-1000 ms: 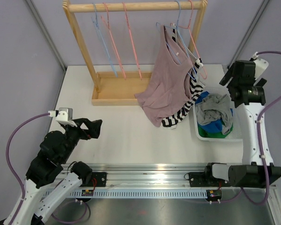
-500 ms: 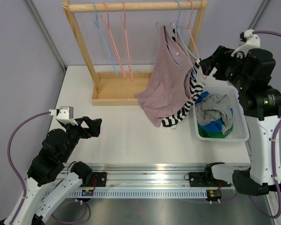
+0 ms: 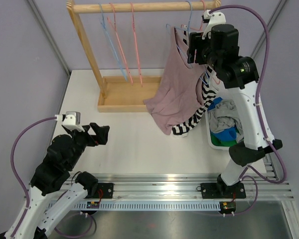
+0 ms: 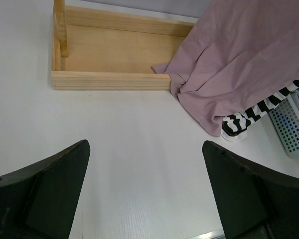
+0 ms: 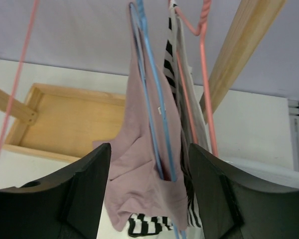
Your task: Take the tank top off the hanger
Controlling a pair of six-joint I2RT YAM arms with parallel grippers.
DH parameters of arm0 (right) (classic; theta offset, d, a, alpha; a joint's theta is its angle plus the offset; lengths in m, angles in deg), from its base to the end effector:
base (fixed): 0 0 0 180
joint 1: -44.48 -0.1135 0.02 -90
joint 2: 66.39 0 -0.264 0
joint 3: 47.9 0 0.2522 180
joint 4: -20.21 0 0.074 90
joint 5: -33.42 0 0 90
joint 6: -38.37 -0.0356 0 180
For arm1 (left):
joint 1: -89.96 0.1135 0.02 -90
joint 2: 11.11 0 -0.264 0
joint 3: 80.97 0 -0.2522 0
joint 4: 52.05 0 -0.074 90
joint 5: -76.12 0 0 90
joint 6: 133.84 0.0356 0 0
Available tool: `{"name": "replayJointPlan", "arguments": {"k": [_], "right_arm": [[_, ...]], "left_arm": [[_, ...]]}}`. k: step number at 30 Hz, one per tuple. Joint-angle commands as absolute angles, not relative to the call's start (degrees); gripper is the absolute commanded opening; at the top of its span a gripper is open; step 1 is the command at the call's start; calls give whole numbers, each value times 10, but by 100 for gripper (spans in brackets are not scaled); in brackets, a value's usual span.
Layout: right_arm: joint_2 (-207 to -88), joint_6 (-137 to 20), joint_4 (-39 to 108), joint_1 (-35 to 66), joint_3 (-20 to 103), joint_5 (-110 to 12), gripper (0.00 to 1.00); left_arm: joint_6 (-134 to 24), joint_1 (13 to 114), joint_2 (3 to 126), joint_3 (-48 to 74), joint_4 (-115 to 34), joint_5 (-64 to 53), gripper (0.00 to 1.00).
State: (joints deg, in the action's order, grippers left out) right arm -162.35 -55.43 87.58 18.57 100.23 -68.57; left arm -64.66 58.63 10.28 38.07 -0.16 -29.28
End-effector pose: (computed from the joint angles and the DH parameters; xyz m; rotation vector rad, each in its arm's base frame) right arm 0.2795 0.1275 0.5467 -0.2064 1.8219 0.1727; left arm 0.0685 -0.0306 0.3473 -0.0300 1.7967 -0.4153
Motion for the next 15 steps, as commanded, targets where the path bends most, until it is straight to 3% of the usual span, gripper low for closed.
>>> {"name": "replayJointPlan", "arguments": {"k": [1,5,10,15], "right_arm": [[-1661,-496,894,184,1073,-763,70],[-1682,-481,886,183,1072,-766,65],[-1714,-473,873,184,1079,-761,50],[-1743,-474,874,184,1113,-743,26]], "left_arm": [[-642,588,111,379,-13,-279,99],[-641,588,111,379,-13,-275,99],[-641,588,106,379,-14,-275,99],[-641,588,106,381,-16,-269,99]]}}
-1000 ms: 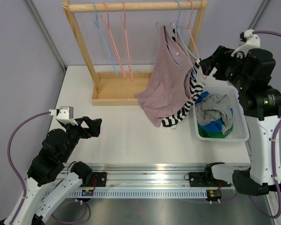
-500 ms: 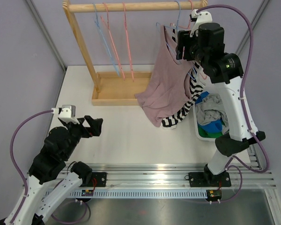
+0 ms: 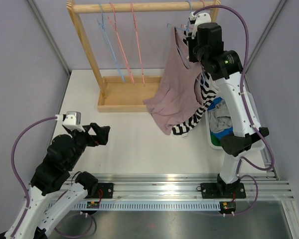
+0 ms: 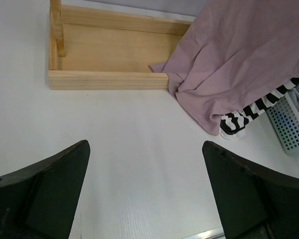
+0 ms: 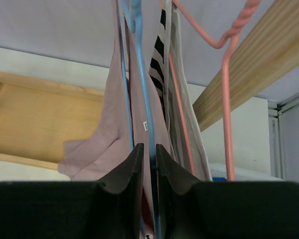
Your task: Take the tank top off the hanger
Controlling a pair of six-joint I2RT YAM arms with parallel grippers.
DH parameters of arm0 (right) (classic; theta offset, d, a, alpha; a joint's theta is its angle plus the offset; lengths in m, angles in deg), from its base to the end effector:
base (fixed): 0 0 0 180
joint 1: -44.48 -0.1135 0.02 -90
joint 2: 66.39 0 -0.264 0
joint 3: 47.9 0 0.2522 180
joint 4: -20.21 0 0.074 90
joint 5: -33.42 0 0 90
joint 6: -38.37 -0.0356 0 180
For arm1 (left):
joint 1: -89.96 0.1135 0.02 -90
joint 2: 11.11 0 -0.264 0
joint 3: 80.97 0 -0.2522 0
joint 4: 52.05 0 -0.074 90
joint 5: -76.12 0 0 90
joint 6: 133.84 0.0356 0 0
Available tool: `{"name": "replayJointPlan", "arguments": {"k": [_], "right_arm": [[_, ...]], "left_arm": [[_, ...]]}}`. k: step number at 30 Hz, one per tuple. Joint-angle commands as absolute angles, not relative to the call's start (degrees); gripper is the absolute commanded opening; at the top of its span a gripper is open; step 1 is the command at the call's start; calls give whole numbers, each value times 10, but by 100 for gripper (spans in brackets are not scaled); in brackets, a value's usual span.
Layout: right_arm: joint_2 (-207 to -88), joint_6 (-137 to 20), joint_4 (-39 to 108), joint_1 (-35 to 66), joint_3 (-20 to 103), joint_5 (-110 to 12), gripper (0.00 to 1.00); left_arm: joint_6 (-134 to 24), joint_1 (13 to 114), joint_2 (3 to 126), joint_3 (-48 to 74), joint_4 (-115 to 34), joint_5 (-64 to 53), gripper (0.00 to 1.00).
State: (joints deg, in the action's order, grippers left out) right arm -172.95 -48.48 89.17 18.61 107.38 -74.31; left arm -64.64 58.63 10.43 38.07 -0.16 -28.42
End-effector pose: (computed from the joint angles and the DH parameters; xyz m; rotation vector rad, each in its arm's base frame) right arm 0.3312 0.1486 0.5187 -0.2754 1.8867 -0.0296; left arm 0.0689 -0.0314 0.3472 -0.0184 1.8014 -0.4270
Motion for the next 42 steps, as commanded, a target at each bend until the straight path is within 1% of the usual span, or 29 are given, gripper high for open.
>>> {"name": "replayJointPlan", "arguments": {"k": [1,2,3,17,22,26,31,34,36,38,40,41,42], "right_arm": [[-1745,-475,876,184,1117,-742,20],[-1746,-480,878,184,1121,-740,12],[-1746,-482,878,183,1125,-735,0],[-1689,-501,827,163,1125,-705,0],[-1664,-497,810,157,1096,-676,0],[-1633,-494,768,152,1040,-661,0],[-1626,-487,747,152,1034,-655,0],[-1621,-498,758,150,1037,-634,0],[-1594,-513,764,150,1008,-605,0],[-1541,-550,747,143,932,-573,0],[-1496,-568,729,136,861,-568,0],[-1449,-580,720,131,792,-541,0],[-1426,-590,705,130,757,-527,0]], "left_arm": [[-641,589,106,381,-15,-269,99],[-641,589,106,381,-16,-267,99],[-641,588,107,381,-15,-268,99],[-641,590,103,383,-22,-261,99],[-641,590,103,383,-24,-250,99],[-639,590,101,386,-34,-232,99],[-637,591,100,389,-41,-221,99],[-636,591,104,389,-47,-205,99],[-636,591,106,384,-52,-186,99],[-640,591,105,383,-67,-168,99],[-645,591,103,378,-82,-162,99],[-648,591,104,376,-87,-159,99],[-655,591,105,372,-90,-157,99]]}}
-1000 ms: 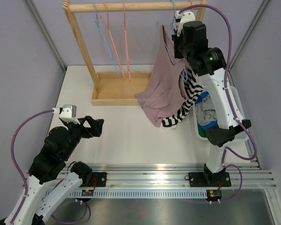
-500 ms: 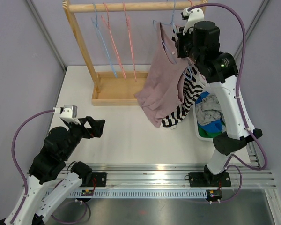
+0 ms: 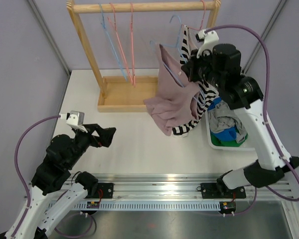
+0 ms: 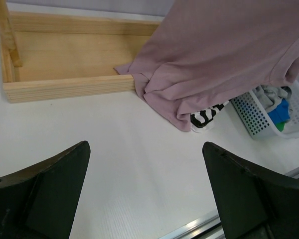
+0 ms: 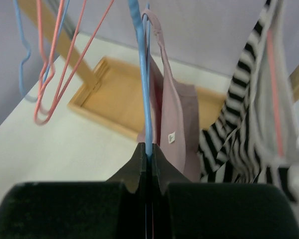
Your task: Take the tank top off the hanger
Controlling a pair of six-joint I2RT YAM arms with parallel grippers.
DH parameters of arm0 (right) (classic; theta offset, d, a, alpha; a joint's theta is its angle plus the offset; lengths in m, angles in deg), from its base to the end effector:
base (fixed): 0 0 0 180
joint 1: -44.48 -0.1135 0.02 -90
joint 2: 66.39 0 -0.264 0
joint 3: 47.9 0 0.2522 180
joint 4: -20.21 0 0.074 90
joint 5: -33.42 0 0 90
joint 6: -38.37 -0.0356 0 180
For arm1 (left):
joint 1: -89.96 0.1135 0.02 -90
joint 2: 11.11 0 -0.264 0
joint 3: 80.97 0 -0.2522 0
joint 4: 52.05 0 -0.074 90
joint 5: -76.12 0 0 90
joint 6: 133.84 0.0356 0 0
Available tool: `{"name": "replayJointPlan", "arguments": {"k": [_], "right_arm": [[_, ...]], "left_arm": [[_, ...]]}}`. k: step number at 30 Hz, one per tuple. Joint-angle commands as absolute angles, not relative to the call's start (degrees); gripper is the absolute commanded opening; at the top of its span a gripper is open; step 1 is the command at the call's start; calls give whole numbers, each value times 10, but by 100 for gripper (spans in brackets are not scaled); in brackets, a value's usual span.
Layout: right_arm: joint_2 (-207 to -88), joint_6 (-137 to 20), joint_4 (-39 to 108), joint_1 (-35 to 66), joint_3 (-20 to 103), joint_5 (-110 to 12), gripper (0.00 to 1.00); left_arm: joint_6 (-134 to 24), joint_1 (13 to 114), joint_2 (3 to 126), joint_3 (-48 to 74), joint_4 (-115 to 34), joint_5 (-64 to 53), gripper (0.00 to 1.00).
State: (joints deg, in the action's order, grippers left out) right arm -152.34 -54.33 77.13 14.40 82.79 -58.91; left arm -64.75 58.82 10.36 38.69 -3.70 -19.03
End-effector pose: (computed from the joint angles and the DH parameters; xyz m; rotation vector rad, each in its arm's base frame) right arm 0.2496 0.1429 0.5312 -0.3969 1.7543 0.3745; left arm 0.0690 -0.0379 0.3504 0.0907 1.7698 -0.5864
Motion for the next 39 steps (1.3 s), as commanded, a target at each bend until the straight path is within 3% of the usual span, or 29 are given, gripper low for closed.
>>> {"name": "replayJointPlan", "arguments": {"k": [1,5,11,20,25,33,37,39], "right_arm": [[-1403,-608,698,129,723,-513,0],[-1283,-647,679,129,554,-456,0],[-1197,-710,676,128,393,-377,0],[-1146,-797,607,126,272,-266,0],[-1153,-822,563,114,250,-243,0],[-1156,-825,554,93,234,-248,0],[-1148,-825,557,89,231,-243,0],[-1144,-827,558,89,231,-240,0]], "left_arm": [[-656,590,112,363,-95,-154,99],[-670,590,139,335,-107,-142,99],[-692,588,172,330,-161,-98,99],[-700,540,243,351,-210,-97,99],[-684,450,307,341,-210,-184,99],[-682,429,375,341,-224,-238,81],[-677,428,385,346,-237,-249,64],[-671,429,399,342,-234,-254,60]]}}
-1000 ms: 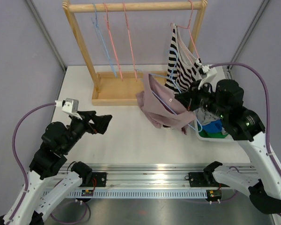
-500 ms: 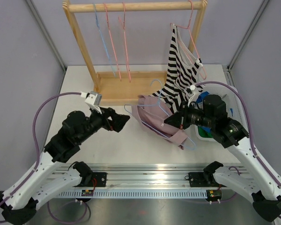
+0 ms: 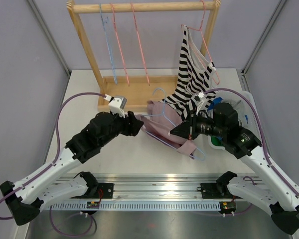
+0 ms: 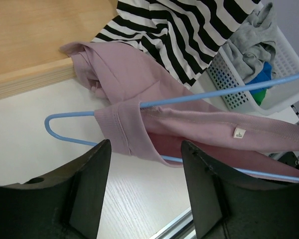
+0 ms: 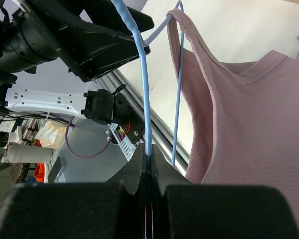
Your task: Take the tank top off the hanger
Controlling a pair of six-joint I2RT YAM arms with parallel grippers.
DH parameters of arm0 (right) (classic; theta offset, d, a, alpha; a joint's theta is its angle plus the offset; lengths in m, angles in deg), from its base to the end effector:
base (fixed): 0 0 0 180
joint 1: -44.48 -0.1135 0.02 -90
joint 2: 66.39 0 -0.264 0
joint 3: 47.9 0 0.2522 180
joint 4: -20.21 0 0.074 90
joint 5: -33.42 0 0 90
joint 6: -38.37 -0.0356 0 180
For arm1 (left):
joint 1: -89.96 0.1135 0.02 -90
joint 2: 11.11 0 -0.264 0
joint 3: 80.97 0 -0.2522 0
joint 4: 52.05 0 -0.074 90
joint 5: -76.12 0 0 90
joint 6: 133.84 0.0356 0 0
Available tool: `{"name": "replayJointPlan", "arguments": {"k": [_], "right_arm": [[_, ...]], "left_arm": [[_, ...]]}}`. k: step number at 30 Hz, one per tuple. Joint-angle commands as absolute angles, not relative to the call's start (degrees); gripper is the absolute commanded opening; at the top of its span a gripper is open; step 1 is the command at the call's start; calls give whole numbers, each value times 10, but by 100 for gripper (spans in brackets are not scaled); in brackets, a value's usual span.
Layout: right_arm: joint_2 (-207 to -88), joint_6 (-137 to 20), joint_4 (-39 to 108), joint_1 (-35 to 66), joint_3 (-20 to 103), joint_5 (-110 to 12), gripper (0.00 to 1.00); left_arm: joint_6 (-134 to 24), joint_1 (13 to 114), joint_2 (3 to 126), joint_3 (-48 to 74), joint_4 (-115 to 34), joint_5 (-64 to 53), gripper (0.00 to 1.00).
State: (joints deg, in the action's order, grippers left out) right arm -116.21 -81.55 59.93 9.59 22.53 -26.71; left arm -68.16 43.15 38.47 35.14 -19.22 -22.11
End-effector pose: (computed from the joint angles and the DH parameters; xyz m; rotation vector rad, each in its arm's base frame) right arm 0.1415 0.1203 0.3696 -0.4728 2.0100 1.2307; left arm 0.1384 -0.1400 0.3421 0.2814 1.9335 -0.7025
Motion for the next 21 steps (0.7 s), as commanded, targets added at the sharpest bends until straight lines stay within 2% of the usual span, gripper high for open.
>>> {"name": "replayJointPlan", "arguments": {"k": [1,6,8,9,10,12,13,17,21], "right_arm": [[-1142,-829,559,89,232,-237,0],[-1132,-830,564,88,238,-241,0],[-1131,-831,564,88,242,-237,0],[-1132,-832,564,88,242,-234,0],[-1130,-832,562,88,241,-229,0],[-1129,-820,576,88,241,-234,0],[-1128,-813,584,88,240,-246,0],[-1116,-775,605,88,220,-245,0],[-1103,-738,636,88,208,-181,0]], "left_arm": [[-671,429,405,340,-233,-256,60],[-670,428,424,345,-240,-246,60],[-672,428,429,350,-242,-252,56],[-672,428,430,352,-243,-258,51],[-671,428,430,353,-243,-260,36],[-672,428,429,352,-241,-262,15],[-675,428,428,351,-238,-263,0],[-686,428,414,347,-213,-302,0],[-720,430,393,332,-128,-451,0]]}}
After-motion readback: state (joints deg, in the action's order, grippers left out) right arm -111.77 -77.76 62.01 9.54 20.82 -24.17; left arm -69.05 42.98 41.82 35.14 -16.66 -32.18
